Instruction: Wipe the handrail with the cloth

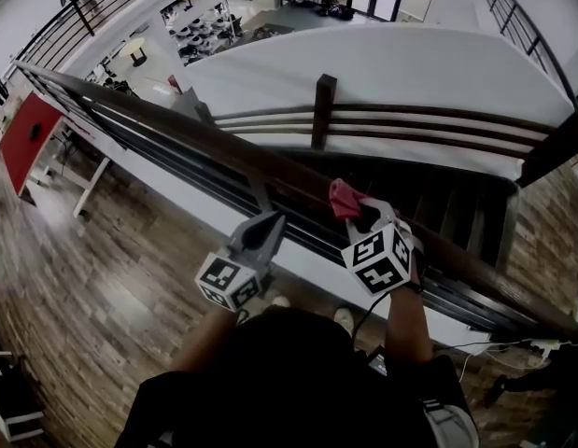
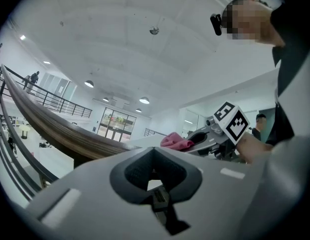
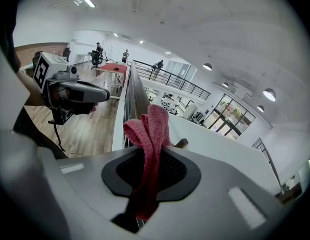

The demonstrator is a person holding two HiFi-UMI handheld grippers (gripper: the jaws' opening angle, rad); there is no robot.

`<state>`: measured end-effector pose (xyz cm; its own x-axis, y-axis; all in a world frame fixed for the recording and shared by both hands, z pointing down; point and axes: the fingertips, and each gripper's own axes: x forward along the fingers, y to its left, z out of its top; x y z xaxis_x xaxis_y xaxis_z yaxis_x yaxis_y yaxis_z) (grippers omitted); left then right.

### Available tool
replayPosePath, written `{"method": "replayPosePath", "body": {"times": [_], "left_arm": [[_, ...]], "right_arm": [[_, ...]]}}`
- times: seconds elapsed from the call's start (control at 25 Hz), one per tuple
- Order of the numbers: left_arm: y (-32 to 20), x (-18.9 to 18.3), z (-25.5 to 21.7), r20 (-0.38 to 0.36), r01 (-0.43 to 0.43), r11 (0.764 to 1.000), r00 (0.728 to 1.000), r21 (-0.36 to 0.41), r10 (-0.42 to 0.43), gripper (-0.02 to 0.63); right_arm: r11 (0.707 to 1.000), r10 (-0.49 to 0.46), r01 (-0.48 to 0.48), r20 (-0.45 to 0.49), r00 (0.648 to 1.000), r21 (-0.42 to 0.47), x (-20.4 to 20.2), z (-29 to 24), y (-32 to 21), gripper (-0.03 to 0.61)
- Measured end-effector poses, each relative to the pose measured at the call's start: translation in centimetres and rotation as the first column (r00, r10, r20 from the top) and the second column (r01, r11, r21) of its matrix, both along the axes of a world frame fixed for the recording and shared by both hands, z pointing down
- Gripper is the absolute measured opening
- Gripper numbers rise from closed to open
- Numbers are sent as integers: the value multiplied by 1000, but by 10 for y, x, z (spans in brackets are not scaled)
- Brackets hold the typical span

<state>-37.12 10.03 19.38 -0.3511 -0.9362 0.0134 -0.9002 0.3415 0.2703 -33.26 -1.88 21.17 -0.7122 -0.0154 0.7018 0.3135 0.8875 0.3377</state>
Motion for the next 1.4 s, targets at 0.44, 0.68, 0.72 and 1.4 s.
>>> {"method": "replayPosePath", "body": {"times": [0.44,0.68,0.72,1.4], "left_arm": [[32,-25,8,-27,31,999,999,-31,-31,0],[43,-33,13,-36,41,999,998,-32,-43,0],[44,-33,14,-36,44,999,998,-32,-45,0],[76,-70,10,-26,120,993,992,-10,-120,0]], "right_arm": [[1000,-4,4,-3,1000,22,-38,0,20,54],[999,-26,26,0,1000,41,-57,0,36,54],[998,-31,31,1,1000,46,-60,0,39,54],[994,-71,71,-7,997,79,-113,4,70,54]]}}
